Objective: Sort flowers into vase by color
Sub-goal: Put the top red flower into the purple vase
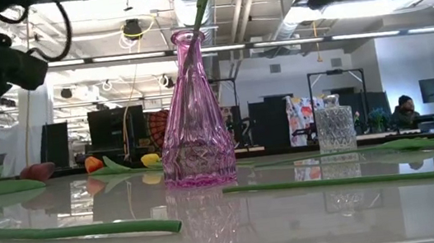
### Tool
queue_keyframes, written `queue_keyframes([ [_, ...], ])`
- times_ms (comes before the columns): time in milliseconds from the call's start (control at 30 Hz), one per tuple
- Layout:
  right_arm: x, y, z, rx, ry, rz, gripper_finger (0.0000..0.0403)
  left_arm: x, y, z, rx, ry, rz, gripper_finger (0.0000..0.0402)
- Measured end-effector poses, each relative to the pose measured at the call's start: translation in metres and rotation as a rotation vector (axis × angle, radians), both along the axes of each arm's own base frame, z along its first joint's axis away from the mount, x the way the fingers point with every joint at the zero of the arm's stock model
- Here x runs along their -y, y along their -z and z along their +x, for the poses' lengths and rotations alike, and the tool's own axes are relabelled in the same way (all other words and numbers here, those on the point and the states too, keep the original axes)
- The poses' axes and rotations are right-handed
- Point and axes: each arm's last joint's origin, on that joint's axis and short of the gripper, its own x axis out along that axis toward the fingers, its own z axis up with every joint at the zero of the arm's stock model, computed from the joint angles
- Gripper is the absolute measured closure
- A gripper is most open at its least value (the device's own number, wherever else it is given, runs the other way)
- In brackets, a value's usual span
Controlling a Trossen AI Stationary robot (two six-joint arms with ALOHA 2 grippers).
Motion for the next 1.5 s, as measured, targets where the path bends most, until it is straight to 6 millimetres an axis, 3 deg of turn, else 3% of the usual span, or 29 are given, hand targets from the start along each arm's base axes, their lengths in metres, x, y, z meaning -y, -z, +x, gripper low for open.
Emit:
queue_keyframes([
  [367, 0.0, 0.013, -0.004, -0.054, -0.05, 0.0, 0.0147, 0.028, 0.035, 0.015, -0.161, -0.061, 0.08, 0.0274],
  [733, -0.001, 0.02, -0.014, -0.172, -0.14, -0.014, 0.0147, 0.036, 0.067, 0.028, -0.294, -0.086, 0.111, 0.0274],
  [933, -0.013, 0.026, -0.025, -0.214, -0.181, -0.025, 0.0147, 0.036, 0.066, 0.029, -0.27, -0.07, 0.093, 0.0296],
  [1167, -0.033, 0.047, -0.041, -0.203, -0.257, -0.036, 0.0147, 0.031, 0.058, 0.028, -0.225, -0.018, 0.079, 0.039],
  [1367, -0.034, 0.056, -0.043, -0.177, -0.245, -0.041, 0.0147, 0.023, 0.047, 0.034, -0.063, -0.001, 0.205, 0.0401],
  [1500, -0.029, 0.057, -0.041, -0.177, -0.232, -0.043, 0.0147, 0.019, 0.029, 0.036, 0.119, -0.015, 0.317, 0.0401],
])
